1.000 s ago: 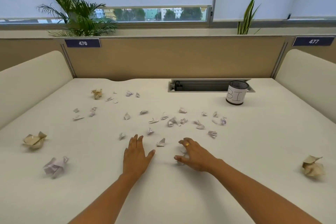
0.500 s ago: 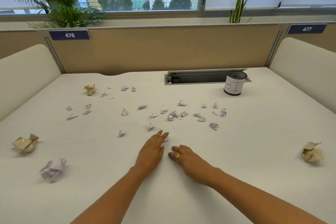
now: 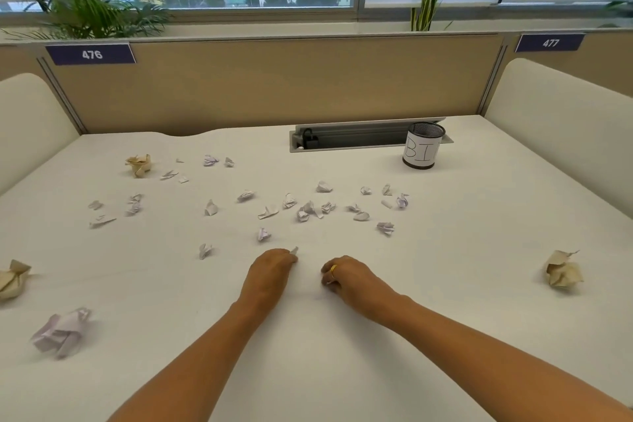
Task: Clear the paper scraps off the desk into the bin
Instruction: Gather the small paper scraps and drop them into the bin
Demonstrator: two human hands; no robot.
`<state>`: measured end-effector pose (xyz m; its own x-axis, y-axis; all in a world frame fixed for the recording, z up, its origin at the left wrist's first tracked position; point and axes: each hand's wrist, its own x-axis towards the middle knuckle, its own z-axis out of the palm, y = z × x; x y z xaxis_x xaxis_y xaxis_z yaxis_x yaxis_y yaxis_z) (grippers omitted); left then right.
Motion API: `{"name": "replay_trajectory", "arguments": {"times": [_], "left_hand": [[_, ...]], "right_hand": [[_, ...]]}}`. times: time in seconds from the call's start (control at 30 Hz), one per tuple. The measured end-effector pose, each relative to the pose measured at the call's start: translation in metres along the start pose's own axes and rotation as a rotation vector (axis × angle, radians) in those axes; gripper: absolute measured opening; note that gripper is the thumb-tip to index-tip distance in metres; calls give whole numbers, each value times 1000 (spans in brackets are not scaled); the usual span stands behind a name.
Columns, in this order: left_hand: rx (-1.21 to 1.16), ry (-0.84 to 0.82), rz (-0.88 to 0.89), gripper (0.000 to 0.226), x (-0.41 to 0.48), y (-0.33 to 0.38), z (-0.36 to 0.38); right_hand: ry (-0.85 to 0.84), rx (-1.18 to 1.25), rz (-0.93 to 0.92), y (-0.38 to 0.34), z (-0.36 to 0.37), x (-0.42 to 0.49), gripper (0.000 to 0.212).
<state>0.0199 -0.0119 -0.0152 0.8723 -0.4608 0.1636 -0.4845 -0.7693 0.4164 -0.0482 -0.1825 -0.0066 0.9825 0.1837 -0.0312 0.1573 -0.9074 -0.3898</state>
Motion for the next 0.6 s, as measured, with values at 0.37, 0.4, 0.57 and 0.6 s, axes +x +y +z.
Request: {"name": "replay_trajectory", "arguments": {"times": [0.37,0.4,0.57,0.6], "left_hand": [[-191,284,89,12,29,54,19],[-193,293,110,12,35,60,20],[-221,350,126,10,72,82,20],[-226,353,125,10,80,85,19]], "right_hand": [[96,36,132,69,-73,14,26],[127,44,143,78,-81,16,24],[276,125,265,125,-121,35,20],[303,143,287,134,-130,42,21]]}}
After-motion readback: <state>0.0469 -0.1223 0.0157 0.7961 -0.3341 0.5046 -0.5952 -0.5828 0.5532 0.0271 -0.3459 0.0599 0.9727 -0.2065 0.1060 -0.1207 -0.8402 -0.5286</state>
